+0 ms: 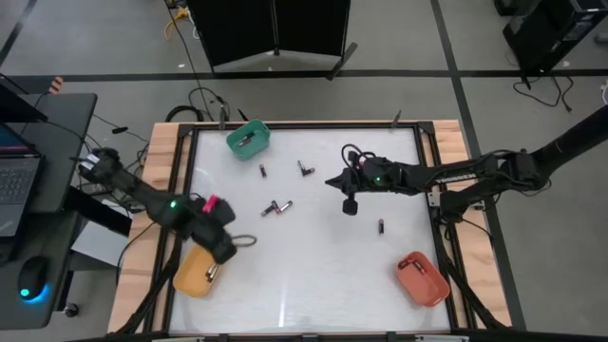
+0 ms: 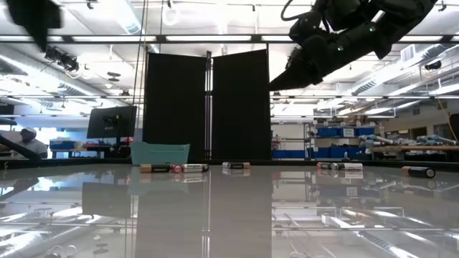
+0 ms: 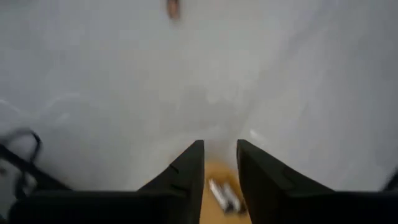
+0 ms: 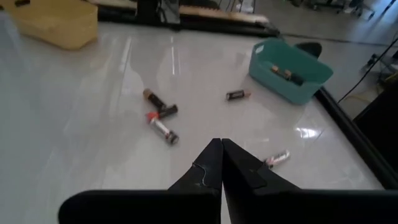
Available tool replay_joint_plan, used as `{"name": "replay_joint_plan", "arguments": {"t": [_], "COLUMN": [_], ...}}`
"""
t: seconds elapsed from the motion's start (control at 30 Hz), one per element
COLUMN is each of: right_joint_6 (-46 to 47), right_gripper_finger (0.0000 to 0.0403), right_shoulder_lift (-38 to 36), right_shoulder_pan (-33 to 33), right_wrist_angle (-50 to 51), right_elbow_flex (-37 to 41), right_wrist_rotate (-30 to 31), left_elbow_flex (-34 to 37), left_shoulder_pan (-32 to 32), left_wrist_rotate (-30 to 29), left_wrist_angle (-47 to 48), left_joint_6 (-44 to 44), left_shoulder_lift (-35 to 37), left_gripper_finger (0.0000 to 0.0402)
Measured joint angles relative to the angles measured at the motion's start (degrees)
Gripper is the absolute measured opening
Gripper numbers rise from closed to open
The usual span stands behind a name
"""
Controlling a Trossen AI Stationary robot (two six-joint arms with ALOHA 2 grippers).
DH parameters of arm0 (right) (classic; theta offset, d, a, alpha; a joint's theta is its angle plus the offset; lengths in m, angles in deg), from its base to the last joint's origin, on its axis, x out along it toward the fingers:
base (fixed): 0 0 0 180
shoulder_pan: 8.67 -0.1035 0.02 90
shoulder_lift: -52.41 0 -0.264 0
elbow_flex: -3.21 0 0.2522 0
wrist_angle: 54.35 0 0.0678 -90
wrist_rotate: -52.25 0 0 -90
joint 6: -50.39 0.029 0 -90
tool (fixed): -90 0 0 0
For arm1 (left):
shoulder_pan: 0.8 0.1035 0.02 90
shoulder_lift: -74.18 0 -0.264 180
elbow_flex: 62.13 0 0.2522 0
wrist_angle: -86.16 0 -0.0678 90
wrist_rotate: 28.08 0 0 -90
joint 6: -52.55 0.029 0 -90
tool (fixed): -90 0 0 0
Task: Sort batteries
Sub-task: Put the silver battery into the yellow bin
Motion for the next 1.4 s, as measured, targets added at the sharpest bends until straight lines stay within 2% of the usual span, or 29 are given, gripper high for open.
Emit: {"name": "replay_joint_plan", "arguments": {"t": [0.17, 0.27, 0.37, 0.47, 0.57, 0.73, 0.87, 0.97, 1.1, 1.4], "right_joint_6": [0.0, 0.1, 0.5, 0.3, 0.2, 0.1, 0.5, 0.5, 0.5, 0.5], "right_gripper_finger": [0.0013, 0.0013, 0.0013, 0.0013, 0.0013, 0.0013, 0.0013, 0.0013, 0.0013, 0.0012], "right_shoulder_lift": [-0.9, -0.9, -0.9, -0.9, -0.9, -1.3, -2.2, -2.3, -2.3, -2.3], "right_shoulder_pan": [0.0, 0.0, 0.0, 0.0, 0.0, -0.1, -0.1, -0.1, -0.1, -0.1], "right_wrist_angle": [5.6, 7.8, 9.0, 9.0, 10.3, 13.5, 15.6, 15.8, 16.0, 16.1], "right_elbow_flex": [0.0, 0.0, 0.0, 0.0, 0.0, 0.0, 0.0, 0.0, 0.0, 0.0], "right_wrist_rotate": [0.0, 1.0, 1.5, 1.5, 1.5, 2.8, 3.2, 3.2, 3.2, 3.2], "left_elbow_flex": [0.7, 3.2, 6.4, 8.1, 8.2, 8.2, 8.2, 7.8, 7.6, 7.6], "left_shoulder_pan": [9.9, 17.3, 24.0, 28.8, 32.1, 34.7, 35.4, 35.9, 36.2, 36.2], "left_wrist_rotate": [-3.8, -3.5, 1.7, 5.5, 6.2, 8.2, 8.3, 8.4, 8.4, 8.4], "left_wrist_angle": [-3.5, -12.4, -22.5, -29.4, -33.1, -40.2, -46.2, -47.0, -47.8, -50.8], "left_joint_6": [12.7, 22.2, 32.1, 38.8, 44.3, 50.1, 50.2, 49.2, 49.0, 48.9], "left_shoulder_lift": [0.0, 0.0, -0.6, -3.1, -6.8, -14.2, -19.5, -22.6, -25.8, -29.3], "left_gripper_finger": [0.0058, 0.0029, 0.0008, 0.0007, 0.0029, 0.0092, 0.0137, 0.0158, 0.0171, 0.0172]}}
